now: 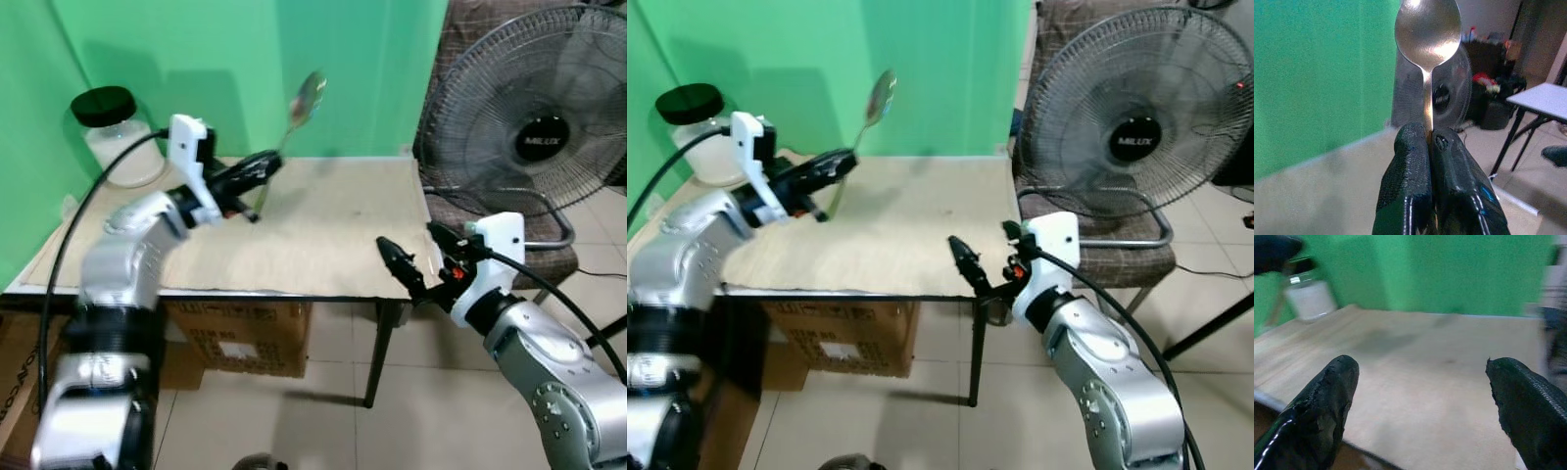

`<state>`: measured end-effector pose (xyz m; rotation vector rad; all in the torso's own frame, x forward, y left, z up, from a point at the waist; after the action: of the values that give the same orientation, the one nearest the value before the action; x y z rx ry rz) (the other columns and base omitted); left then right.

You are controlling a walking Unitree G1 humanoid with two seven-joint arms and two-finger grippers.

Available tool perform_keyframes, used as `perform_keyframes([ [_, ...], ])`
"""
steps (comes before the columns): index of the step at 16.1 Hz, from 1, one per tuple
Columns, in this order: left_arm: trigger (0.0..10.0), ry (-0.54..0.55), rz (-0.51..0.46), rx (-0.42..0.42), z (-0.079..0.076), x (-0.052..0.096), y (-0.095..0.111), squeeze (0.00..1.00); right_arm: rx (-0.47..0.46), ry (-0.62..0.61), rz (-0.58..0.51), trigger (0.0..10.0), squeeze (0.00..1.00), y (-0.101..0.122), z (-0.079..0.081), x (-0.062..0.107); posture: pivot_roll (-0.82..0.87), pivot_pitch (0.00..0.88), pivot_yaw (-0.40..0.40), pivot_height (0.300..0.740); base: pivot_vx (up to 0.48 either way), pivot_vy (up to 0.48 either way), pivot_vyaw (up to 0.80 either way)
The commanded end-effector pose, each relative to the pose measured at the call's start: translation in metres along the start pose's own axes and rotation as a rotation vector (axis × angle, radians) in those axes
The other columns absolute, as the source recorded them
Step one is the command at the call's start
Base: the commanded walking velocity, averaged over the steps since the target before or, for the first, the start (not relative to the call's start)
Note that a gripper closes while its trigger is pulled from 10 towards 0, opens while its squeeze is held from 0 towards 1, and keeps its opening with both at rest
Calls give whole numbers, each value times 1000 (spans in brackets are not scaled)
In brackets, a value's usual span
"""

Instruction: Setting the table

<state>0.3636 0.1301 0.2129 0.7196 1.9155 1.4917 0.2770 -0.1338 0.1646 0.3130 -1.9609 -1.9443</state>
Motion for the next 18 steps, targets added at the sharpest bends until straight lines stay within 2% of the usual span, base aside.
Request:
perform_keyframes([
  [1,235,0,-29,-37,-5,-2,9,0,8,-57,-17,10000,0,3,-8,5,6,0,76,740,0,0,-800],
  [2,10000,36,-36,-87,-13,-2,8,0,1,-99,-25,10000,0,4,-14,6,3,0,73,740,0,0,-800],
  [3,10000,58,-27,-116,-15,-1,5,0,7,-116,-26,10000,0,5,-16,7,3,0,72,740,0,0,-800],
  [4,10000,107,-1,-190,-17,1,-1,0,24,-148,-27,10000,0,5,-19,10,4,0,70,740,0,0,-800],
  [5,10000,118,3,-225,-21,3,-3,0,33,-167,-29,10000,0,5,-20,11,6,0,66,740,0,0,-800],
  [8,10000,195,-29,-240,-26,8,-3,0,83,-226,-26,10000,0,4,-23,17,6,0,61,740,0,0,-800],
  [10,10000,303,-28,-263,-26,19,-12,0,123,-299,-11,10000,0,2,-29,23,8,0,44,740,0,0,-800],
  [12,10000,442,-63,-239,-24,33,-17,0,103,-392,-13,10000,0,0,-39,34,17,0,28,740,0,0,-800],
  [14,10000,604,3,-242,-16,54,-35,0,95,-443,-16,10000,0,-2,-43,42,29,0,15,740,0,0,-800],
  [16,10000,652,21,-242,-13,64,-40,0,119,-445,-3,10000,0,-5,-45,43,44,0,2,740,0,0,-800],
  [18,10000,643,38,-256,-16,66,-40,0,79,-446,17,10000,0,-13,-45,46,56,0,-1,740,0,0,-800],
])
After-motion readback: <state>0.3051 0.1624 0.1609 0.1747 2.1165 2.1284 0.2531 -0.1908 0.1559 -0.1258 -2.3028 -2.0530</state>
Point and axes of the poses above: a point about 5 cm out from each wrist's last joint towards the gripper, its own x axis pointing back from the gripper into the wrist, its own y axis along the axis of the wrist's last joint, z = x × y, the point moved 4 cm from there along -x, pointing out of the wrist towards the gripper, and after that the axes turned 7 degrees about x, right-handed, at the moved point
